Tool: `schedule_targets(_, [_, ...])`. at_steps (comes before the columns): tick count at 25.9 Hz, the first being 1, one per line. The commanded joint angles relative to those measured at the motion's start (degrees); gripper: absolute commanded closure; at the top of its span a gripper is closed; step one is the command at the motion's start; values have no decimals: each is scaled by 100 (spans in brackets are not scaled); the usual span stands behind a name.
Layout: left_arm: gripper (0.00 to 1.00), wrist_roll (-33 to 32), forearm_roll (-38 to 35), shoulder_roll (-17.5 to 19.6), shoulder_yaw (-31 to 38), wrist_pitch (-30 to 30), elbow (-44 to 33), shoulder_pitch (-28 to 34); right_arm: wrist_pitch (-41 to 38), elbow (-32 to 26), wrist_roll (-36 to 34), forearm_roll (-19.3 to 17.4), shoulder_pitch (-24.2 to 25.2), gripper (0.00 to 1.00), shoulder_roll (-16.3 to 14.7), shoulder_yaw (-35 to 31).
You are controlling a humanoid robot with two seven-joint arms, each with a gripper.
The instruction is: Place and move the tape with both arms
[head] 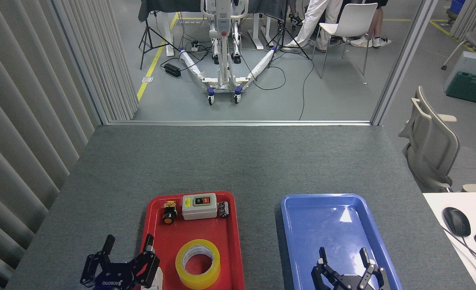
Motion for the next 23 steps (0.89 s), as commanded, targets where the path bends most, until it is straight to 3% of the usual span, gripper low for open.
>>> schedule_targets(1, [0, -2, -8, -13, 0, 9, 9, 0, 1, 11, 7, -2, 0, 0, 0, 0])
schedule_targets(23, [0, -20, -8, -65, -26, 18, 0, -35, 9, 11, -2, 7, -9, 0, -9, 0])
